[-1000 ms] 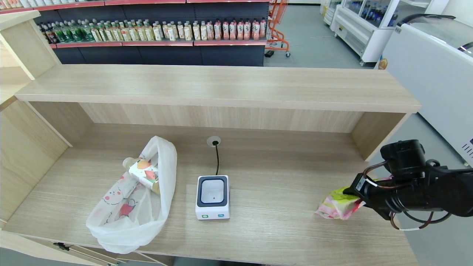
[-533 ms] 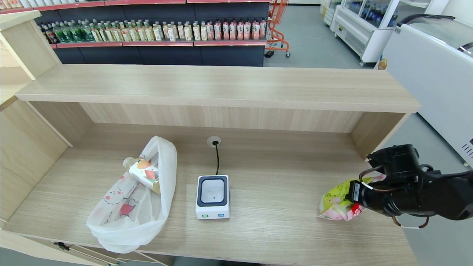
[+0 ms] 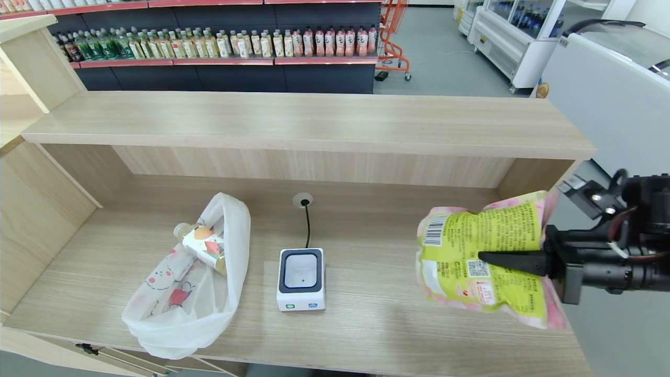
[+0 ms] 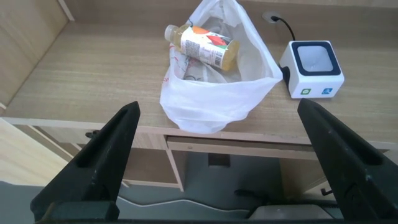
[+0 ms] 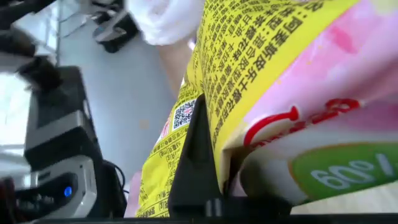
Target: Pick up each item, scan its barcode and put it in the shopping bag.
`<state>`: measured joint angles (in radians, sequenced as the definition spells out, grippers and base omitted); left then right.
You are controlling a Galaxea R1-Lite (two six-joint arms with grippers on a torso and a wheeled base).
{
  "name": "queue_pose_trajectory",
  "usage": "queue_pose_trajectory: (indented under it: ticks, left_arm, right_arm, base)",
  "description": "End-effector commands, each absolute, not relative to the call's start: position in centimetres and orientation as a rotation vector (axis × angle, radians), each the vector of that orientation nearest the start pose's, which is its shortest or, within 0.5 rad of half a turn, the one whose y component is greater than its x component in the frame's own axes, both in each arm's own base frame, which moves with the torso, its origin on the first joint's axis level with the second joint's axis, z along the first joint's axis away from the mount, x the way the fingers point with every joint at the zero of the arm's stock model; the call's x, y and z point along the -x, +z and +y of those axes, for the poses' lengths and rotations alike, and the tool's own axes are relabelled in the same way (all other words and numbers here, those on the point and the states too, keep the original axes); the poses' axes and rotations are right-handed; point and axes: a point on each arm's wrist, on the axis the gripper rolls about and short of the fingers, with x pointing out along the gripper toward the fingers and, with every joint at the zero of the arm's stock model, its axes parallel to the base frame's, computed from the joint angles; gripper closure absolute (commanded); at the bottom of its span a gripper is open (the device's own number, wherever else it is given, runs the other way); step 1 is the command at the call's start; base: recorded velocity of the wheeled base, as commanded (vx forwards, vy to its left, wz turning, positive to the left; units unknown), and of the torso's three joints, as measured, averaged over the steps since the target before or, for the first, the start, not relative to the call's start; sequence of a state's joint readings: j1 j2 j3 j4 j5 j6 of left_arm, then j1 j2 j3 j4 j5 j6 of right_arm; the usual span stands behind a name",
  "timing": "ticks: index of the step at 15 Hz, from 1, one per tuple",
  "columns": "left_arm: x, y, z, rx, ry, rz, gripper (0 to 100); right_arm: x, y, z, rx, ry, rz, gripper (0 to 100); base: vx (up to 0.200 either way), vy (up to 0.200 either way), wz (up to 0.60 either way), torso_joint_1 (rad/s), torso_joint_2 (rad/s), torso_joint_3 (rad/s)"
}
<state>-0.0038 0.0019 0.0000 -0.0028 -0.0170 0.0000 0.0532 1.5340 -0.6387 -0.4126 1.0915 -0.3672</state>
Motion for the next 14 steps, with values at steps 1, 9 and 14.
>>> queue_pose_trajectory:
  ticks: [1, 9, 14]
  left_arm:
    - [2.3, 7.6, 0.0, 0.0, -0.02, -0.002, 0]
    - [2.3, 7.6, 0.0, 0.0, -0.02, -0.002, 0]
    - [2.3, 7.6, 0.0, 0.0, -0.02, -0.002, 0]
  right_arm:
    - [-21.6, 17.0, 2.9, 0.213, 1.372, -0.002, 100]
    - [-21.4, 12.5, 4.3, 0.468, 1.559, -0.367, 100]
    - [-21.1, 12.7, 5.0, 0.551, 1.58, -0.472, 100]
  base:
    - [0.0, 0.0, 0.0, 0.0, 0.0, 0.0]
    - [0.0, 0.0, 0.0, 0.0, 0.0, 0.0]
    - [0.0, 0.0, 0.0, 0.0, 0.0, 0.0]
